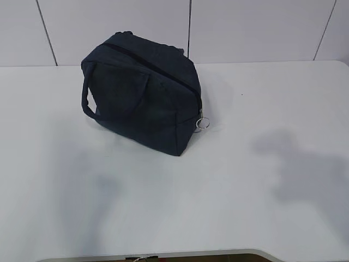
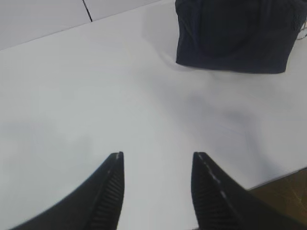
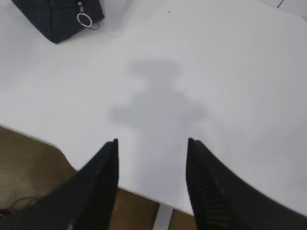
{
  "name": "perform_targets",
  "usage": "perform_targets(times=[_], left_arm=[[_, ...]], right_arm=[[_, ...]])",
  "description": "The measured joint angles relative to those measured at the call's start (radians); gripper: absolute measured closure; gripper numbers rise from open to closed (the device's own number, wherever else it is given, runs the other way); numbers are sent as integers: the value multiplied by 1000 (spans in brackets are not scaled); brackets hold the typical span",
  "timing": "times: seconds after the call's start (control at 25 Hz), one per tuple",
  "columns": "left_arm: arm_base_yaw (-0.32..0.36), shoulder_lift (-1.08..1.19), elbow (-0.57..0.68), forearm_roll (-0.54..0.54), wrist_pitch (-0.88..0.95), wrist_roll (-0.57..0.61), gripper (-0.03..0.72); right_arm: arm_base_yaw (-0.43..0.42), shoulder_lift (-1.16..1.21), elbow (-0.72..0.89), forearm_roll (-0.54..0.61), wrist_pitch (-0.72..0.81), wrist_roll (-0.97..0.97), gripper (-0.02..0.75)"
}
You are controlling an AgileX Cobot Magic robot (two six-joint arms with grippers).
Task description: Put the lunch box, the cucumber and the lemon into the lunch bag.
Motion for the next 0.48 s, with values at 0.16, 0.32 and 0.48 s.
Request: perform_targets(times=[0.16, 0.32, 0.48], left_arm=[[0, -83, 77, -20, 0, -13, 360], [0, -174, 139, -74, 0, -20, 360], [0, -271, 202, -98, 0, -23, 360]], right_arm=[[0, -69, 57, -2, 0, 68, 363], [0, -131, 116, -2, 0, 86, 363], [0, -195, 166, 4, 0, 92, 363]])
